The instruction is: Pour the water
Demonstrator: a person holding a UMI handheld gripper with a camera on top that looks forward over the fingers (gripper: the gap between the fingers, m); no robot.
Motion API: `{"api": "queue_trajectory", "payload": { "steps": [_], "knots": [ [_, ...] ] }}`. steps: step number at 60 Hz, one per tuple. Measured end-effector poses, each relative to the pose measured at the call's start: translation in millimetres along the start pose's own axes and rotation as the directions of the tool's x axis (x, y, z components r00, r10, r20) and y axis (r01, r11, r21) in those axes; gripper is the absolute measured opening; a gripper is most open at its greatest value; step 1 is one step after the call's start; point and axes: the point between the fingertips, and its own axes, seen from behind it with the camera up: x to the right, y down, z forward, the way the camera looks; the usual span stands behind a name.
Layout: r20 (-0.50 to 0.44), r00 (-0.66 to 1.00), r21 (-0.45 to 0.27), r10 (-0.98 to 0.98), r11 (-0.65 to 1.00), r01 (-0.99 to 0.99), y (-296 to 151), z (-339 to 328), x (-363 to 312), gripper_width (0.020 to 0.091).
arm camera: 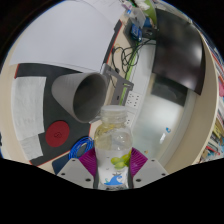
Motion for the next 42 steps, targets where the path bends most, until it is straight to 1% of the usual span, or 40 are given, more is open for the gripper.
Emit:
{"api": "queue_trajectory", "payload": {
  "steps": [8, 11, 16, 22, 26, 33, 35, 37, 42],
  "knots": [
    [-0.021, 0.992, -0.019, -0.121, 0.992, 0.121, -2.5, 2.1, 4.3, 0.0393],
    [-0.013, 0.989, -0.030, -0.151, 0.988, 0.150, -1.4, 2.4, 2.4, 0.0395],
    [0.017, 0.989, -0.036, -0.147, 0.988, 0.147, -0.3, 3.1, -4.7, 0.0392],
    [0.010, 0.992, -0.026, -0.122, 0.992, 0.123, -0.7, 2.7, -3.5, 0.0394],
    [0.012, 1.000, -0.007, -0.028, 1.000, 0.028, -4.9, -2.5, -1.1, 0.0396],
    [0.056, 0.958, 0.079, 0.282, 0.955, -0.286, -18.1, -17.8, 12.0, 0.0395],
    [0.060, 0.927, 0.088, 0.371, 0.923, -0.376, -24.0, -25.3, 18.0, 0.0395],
    [0.093, 0.882, 0.115, 0.462, 0.875, -0.470, -25.5, -27.5, 24.5, 0.0395],
    [0.153, 0.736, 0.136, 0.659, 0.724, -0.676, -27.9, -37.7, 38.3, 0.0393]
  ]
}}
